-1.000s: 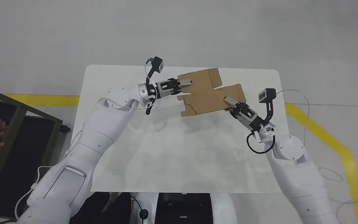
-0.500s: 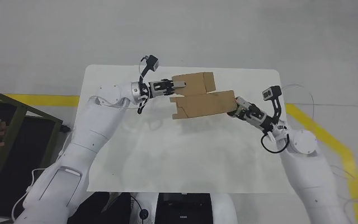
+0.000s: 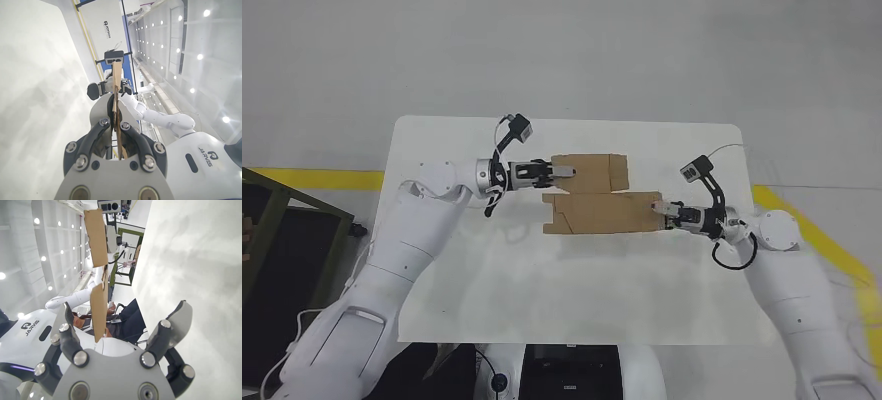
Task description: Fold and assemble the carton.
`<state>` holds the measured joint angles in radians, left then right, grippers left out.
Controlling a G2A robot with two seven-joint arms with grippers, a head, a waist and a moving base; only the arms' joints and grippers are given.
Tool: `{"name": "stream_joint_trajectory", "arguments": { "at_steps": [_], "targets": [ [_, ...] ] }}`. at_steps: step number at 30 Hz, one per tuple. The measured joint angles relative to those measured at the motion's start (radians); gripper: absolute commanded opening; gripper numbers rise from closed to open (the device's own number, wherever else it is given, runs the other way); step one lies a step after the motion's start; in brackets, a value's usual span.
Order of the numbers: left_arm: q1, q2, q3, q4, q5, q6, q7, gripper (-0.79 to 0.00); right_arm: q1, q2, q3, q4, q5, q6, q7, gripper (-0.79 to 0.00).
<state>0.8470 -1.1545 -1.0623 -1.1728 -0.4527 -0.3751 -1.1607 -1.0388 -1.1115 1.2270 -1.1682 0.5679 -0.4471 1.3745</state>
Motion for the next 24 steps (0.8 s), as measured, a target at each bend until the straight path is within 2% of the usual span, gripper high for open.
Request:
{"name": "stream_joint_trajectory", "arguments": {
  "at_steps": [1, 4, 5, 9, 14, 16, 21, 24],
  "targets": [
    [0.001, 0.000, 0.001, 0.000, 0.002, 0.000, 0.003, -0.785, 0.003, -0.002, -0.010, 0.000, 0.006, 0.000, 0.000, 0.000],
    [0.002, -0.002, 0.005, 0.002, 0.007, 0.001, 0.011, -0.785, 0.004, -0.005, -0.035, -0.007, 0.018, -0.002, -0.003, -0.095],
    [0.002, -0.002, 0.006, 0.002, 0.007, 0.001, 0.012, -0.785, 0.002, -0.006, -0.040, -0.010, 0.022, -0.003, -0.004, -0.095],
    [0.000, -0.003, 0.009, 0.004, 0.010, 0.004, 0.011, -0.785, -0.010, -0.003, -0.053, -0.032, 0.040, -0.002, -0.004, -0.274],
    [-0.004, -0.005, 0.019, 0.002, 0.026, 0.012, 0.016, -0.785, -0.018, 0.003, -0.059, -0.054, 0.034, -0.007, -0.008, -0.259],
    [-0.005, -0.006, 0.021, 0.004, 0.027, 0.013, 0.019, -0.785, -0.018, 0.005, -0.061, -0.055, 0.031, -0.009, -0.011, -0.394],
    [-0.006, -0.006, 0.023, 0.008, 0.034, 0.015, 0.018, -0.785, -0.011, 0.010, -0.066, -0.042, 0.026, -0.011, -0.013, -0.428],
    [-0.007, -0.006, 0.021, 0.012, 0.036, 0.018, 0.013, -0.785, -0.003, 0.012, -0.070, -0.029, 0.019, -0.013, -0.015, -0.477]
  ]
}}
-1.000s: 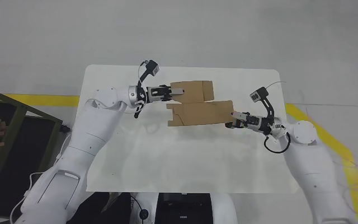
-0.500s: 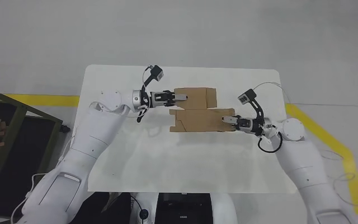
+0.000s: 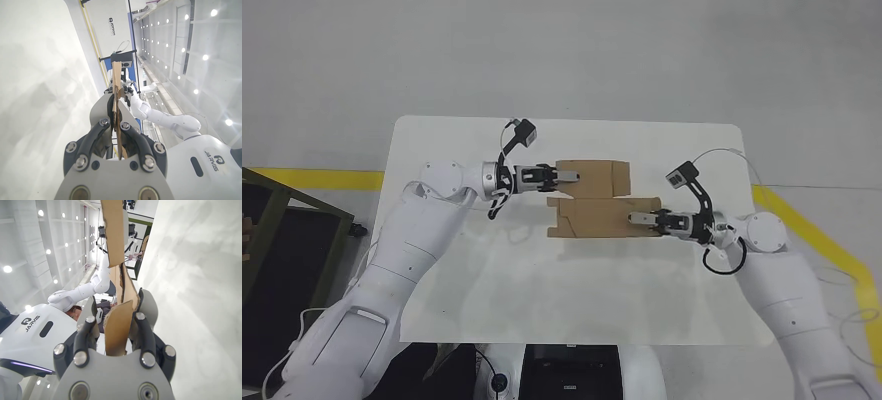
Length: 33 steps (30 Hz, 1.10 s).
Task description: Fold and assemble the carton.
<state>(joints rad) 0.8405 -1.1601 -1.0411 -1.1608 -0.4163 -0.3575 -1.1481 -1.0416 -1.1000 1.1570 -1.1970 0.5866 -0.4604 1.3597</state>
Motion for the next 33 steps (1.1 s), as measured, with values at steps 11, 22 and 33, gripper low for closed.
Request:
{"name": "stream_joint_trajectory", "arguments": {
  "at_steps": [11, 22, 33],
  "targets": [
    [-0.005, -0.002, 0.007, 0.000, 0.000, 0.009, -0.006, -0.785, 0.012, 0.004, -0.018, -0.003, -0.005, -0.014, -0.014, -0.600],
    [-0.005, -0.003, 0.009, 0.008, 0.004, 0.005, -0.012, -0.785, 0.014, 0.010, -0.040, -0.019, -0.011, -0.012, -0.013, -0.785],
    [0.002, 0.001, -0.019, -0.002, -0.040, 0.008, -0.023, 0.000, 0.034, 0.013, -0.058, 0.016, -0.007, -0.014, -0.014, -0.785]
  ]
}}
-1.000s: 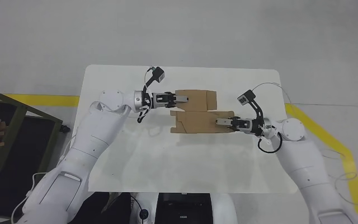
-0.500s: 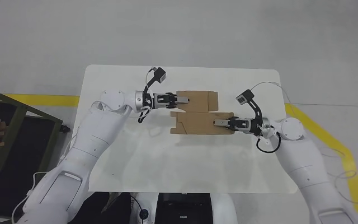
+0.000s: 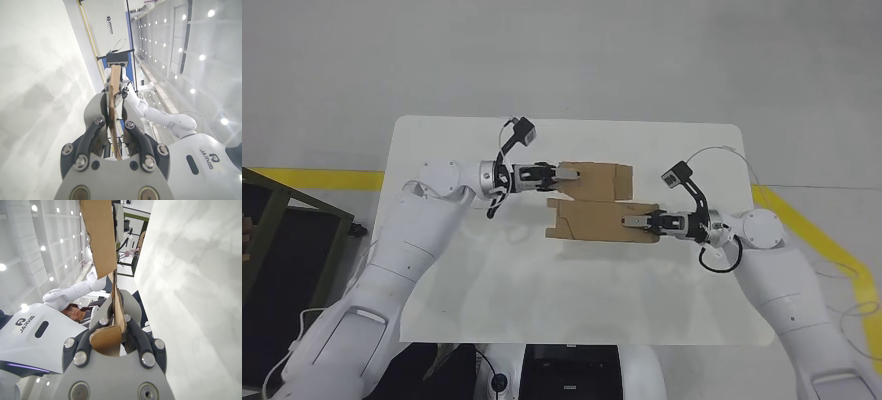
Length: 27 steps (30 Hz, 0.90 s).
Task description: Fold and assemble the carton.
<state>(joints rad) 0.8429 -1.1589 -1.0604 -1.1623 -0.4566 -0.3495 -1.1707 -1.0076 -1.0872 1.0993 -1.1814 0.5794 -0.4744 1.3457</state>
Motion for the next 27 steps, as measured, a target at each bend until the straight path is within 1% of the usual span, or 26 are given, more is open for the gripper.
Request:
{"name": "stream_joint_trajectory", "arguments": {
  "at_steps": [5, 11, 18, 27],
  "targets": [
    [0.018, 0.008, -0.029, -0.007, -0.018, -0.003, -0.009, 0.000, 0.008, 0.001, 0.000, 0.019, -0.017, -0.009, -0.009, -0.785],
    [0.046, 0.016, -0.052, -0.030, -0.029, 0.017, -0.019, 0.000, 0.014, 0.001, 0.002, 0.034, -0.045, -0.016, -0.029, -0.785],
    [0.062, 0.024, -0.079, -0.072, -0.043, 0.031, -0.017, 0.000, 0.015, -0.001, -0.015, 0.040, -0.095, -0.014, -0.065, -0.785],
    [0.072, 0.031, -0.089, -0.115, -0.031, 0.063, -0.031, 0.000, 0.018, -0.004, -0.025, 0.056, -0.108, -0.010, -0.081, -0.785]
  ]
}}
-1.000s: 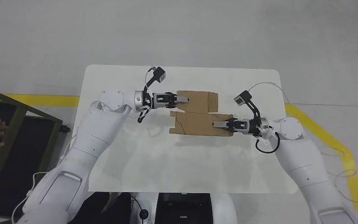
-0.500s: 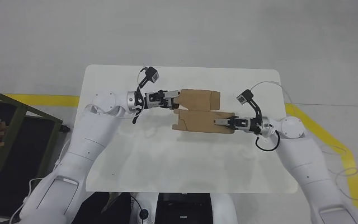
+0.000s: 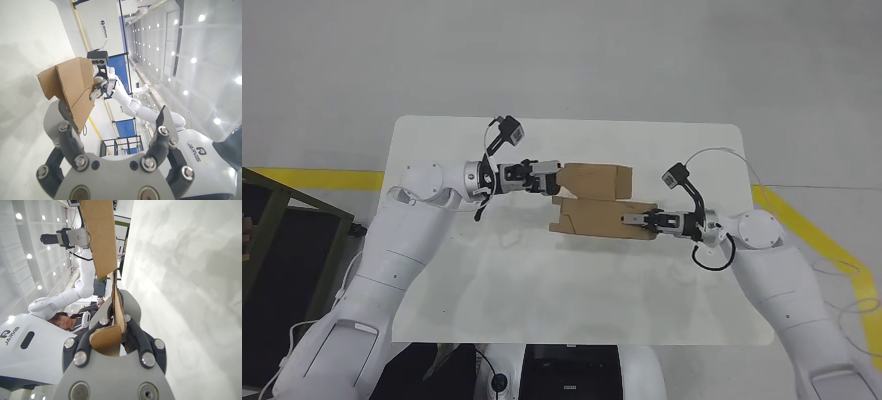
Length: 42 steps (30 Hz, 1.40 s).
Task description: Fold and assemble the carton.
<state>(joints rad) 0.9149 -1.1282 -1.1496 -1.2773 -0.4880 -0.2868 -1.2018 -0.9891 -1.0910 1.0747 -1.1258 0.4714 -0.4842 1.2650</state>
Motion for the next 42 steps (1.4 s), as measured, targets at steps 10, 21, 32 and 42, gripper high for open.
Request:
{"name": "stream_joint_trajectory", "arguments": {
  "at_steps": [10, 21, 32, 42],
  "targets": [
    [-0.035, -0.015, 0.057, 0.025, 0.033, 0.001, 0.048, 0.000, -0.012, 0.001, -0.001, -0.025, -0.003, -0.010, -0.001, -0.785],
    [-0.062, -0.021, 0.088, 0.065, 0.076, -0.002, 0.044, -0.403, -0.024, 0.005, 0.008, -0.042, -0.004, -0.008, -0.002, -0.785],
    [-0.075, -0.018, 0.106, 0.074, 0.164, 0.057, 0.055, -0.446, -0.025, 0.007, 0.006, -0.052, -0.023, -0.003, -0.005, -0.785],
    [-0.089, -0.016, 0.127, 0.077, 0.249, 0.100, 0.066, -0.483, -0.032, 0.012, 0.012, -0.066, -0.041, -0.002, -0.006, -0.785]
  ]
}}
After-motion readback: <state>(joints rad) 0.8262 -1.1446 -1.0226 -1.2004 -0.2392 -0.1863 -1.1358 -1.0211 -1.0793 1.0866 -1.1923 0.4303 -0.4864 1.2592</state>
